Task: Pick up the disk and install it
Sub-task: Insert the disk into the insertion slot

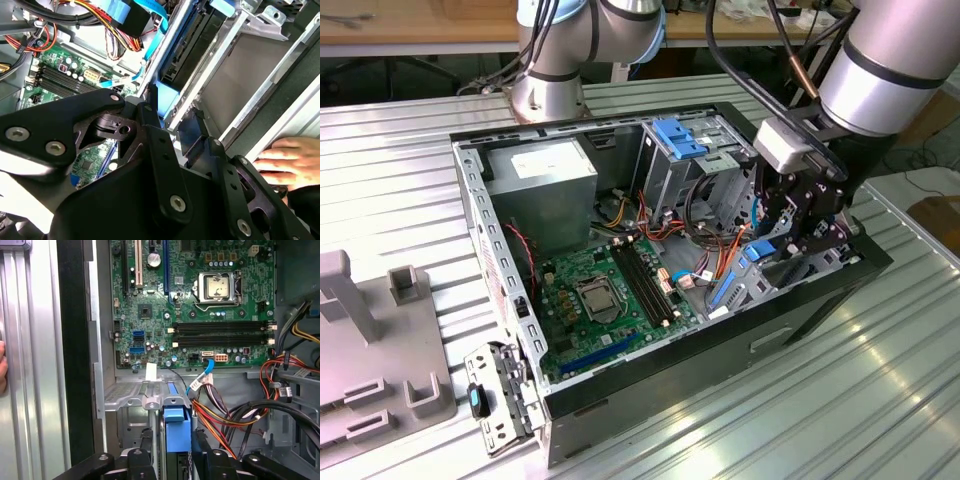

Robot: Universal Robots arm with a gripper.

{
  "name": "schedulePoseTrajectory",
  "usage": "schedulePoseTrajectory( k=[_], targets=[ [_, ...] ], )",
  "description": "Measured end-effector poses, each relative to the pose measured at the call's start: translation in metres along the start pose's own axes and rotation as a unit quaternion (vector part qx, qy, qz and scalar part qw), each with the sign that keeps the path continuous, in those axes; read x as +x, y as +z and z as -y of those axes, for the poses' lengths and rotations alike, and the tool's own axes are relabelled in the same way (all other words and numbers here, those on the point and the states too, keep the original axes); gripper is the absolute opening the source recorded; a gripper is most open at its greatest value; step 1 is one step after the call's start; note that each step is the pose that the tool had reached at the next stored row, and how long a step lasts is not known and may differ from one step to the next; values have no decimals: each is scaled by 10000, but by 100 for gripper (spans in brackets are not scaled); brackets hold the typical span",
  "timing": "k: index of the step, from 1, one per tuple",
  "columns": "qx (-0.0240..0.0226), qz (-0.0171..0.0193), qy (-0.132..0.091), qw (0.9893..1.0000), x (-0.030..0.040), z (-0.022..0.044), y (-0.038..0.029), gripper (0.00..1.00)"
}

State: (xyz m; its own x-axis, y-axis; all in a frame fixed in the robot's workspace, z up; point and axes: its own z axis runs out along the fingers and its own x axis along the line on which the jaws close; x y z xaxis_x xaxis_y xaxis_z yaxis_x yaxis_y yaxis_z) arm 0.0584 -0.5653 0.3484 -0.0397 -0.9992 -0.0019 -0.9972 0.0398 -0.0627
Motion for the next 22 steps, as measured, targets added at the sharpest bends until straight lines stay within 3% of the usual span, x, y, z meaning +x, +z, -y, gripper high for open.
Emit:
schedulePoseTrajectory(
  k=[2, 3, 5, 10, 17, 19, 22],
  targets=[
    [0, -1, 0, 10000, -2, 67, 4, 30],
    [0, 0, 0, 10000, -3, 102, 7, 30],
    [0, 0, 0, 10000, -6, 153, 15, 12],
    [-1, -5, 0, 10000, -23, 285, 105, 11],
    [0, -10, -1, 10000, -23, 282, 163, 11],
    [0, -7, 0, 10000, -22, 282, 159, 11],
    [0, -8, 0, 10000, -22, 286, 83, 11]
  ],
)
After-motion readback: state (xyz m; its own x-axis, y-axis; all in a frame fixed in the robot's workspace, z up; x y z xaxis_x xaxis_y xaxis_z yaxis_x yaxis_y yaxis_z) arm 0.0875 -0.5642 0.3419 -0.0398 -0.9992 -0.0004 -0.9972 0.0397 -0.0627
